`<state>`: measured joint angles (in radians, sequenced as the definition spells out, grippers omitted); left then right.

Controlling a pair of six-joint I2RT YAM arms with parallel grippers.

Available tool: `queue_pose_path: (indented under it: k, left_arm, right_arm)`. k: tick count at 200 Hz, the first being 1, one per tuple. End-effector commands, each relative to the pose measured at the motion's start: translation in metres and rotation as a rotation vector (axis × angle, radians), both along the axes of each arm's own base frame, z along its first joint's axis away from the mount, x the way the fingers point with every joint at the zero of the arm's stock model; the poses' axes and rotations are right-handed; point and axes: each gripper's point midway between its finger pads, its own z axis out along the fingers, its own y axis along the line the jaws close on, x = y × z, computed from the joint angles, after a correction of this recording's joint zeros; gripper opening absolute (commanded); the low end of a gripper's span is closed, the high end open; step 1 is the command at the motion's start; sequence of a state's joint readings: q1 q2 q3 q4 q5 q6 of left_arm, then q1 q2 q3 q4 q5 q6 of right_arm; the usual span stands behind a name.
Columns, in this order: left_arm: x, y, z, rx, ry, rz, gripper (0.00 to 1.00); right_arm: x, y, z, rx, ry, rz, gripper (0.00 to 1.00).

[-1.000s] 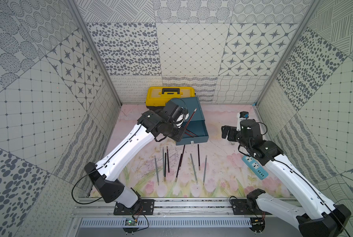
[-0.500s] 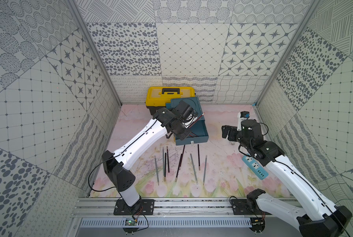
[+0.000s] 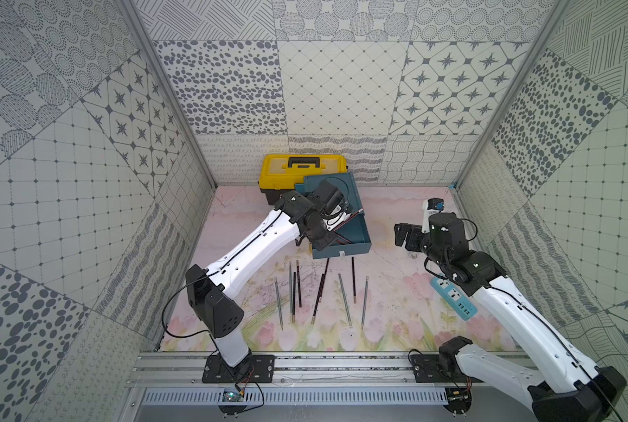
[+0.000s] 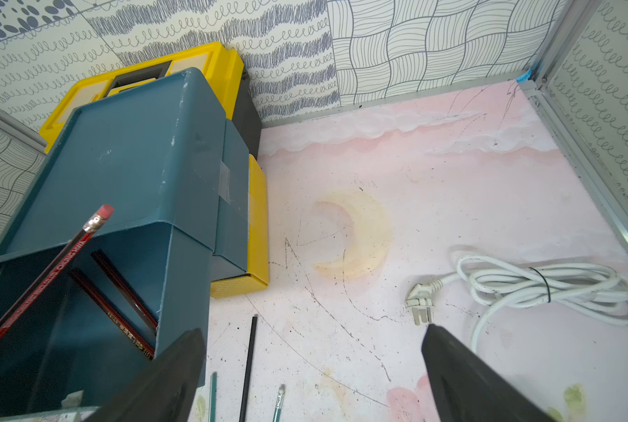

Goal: Please place the pencils in the drawer according to their color
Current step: Place the pencil in the drawer.

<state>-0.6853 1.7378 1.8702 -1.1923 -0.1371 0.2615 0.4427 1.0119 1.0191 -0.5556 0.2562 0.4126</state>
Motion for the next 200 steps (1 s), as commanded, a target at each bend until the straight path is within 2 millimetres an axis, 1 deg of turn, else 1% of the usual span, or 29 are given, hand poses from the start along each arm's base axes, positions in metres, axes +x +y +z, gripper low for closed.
queue_pose_path:
  k: [1,39,90,157,164,175,188,194,200]
  left_arm:
    - [-0.007,0.007,-0.006,0.052,0.035,-0.061,0.00]
    - [-0.009,0.007,-0.009,0.059,0.041,-0.083,0.00]
    - [-0.006,0.003,-0.015,0.061,0.052,-0.076,0.00]
    - [-0.004,0.003,-0.016,0.051,0.059,-0.032,0.00]
    - [-0.003,0.003,-0.016,0.051,0.055,-0.027,0.03]
    - [-0.002,0.003,-0.015,0.049,0.050,-0.025,0.03]
    - [-0.002,0.003,-0.012,0.044,0.044,-0.021,0.07]
    - [-0.002,0.003,-0.012,0.042,0.044,-0.021,0.09]
    - [-0.002,0.002,-0.010,0.038,0.041,-0.019,0.14]
  right_arm:
    - [0.001,-0.002,0.016,0.035,-0.063,-0.019,0.99]
    - [0.002,-0.002,0.016,0.035,-0.064,-0.020,0.99]
    - [0.002,-0.003,0.017,0.038,-0.066,-0.023,0.99]
    - [0.002,-0.003,0.016,0.035,-0.063,-0.025,0.99]
    - [0.002,-0.003,0.016,0.035,-0.063,-0.024,0.99]
    - [0.002,-0.003,0.016,0.036,-0.063,-0.024,0.99]
    - [0.002,-0.003,0.016,0.034,-0.063,-0.024,0.99]
    - [0.002,-0.003,0.016,0.035,-0.064,-0.024,0.99]
    - [0.002,-0.003,0.016,0.035,-0.065,-0.024,0.99]
